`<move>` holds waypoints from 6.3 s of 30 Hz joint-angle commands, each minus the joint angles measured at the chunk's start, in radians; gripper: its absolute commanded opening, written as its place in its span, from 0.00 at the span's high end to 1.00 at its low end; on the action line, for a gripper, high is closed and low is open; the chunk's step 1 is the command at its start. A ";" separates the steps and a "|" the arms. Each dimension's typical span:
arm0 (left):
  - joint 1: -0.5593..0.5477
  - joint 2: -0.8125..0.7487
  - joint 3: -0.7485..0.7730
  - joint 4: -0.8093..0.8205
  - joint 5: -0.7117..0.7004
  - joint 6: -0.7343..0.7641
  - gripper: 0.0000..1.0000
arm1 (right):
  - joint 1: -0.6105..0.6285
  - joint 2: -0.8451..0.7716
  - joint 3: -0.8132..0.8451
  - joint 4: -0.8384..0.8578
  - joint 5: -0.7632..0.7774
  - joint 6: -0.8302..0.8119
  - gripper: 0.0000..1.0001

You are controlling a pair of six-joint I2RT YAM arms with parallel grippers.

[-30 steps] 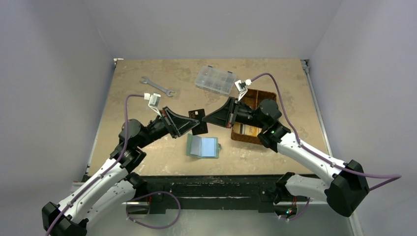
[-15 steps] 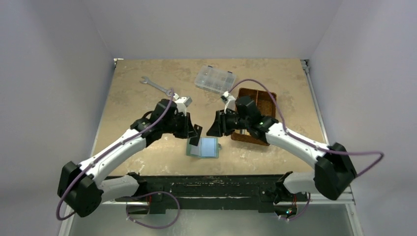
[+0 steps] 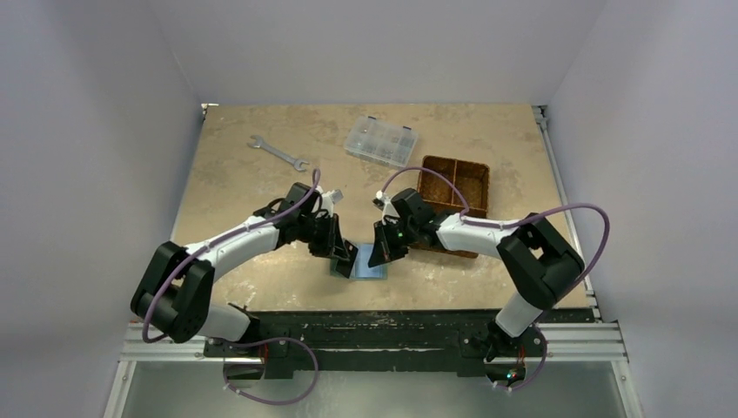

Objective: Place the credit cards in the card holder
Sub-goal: Insert the credit card into the card holder.

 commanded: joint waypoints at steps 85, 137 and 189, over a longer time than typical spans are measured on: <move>0.030 0.124 -0.298 0.773 0.089 -0.301 1.00 | 0.001 0.060 -0.060 0.050 0.186 -0.034 1.00; 0.014 0.156 -0.353 0.916 0.057 -0.318 1.00 | 0.000 0.086 -0.069 0.079 0.143 -0.021 1.00; -0.147 0.087 -0.147 0.428 -0.192 -0.153 0.42 | -0.019 -0.033 -0.052 -0.077 0.236 -0.044 1.00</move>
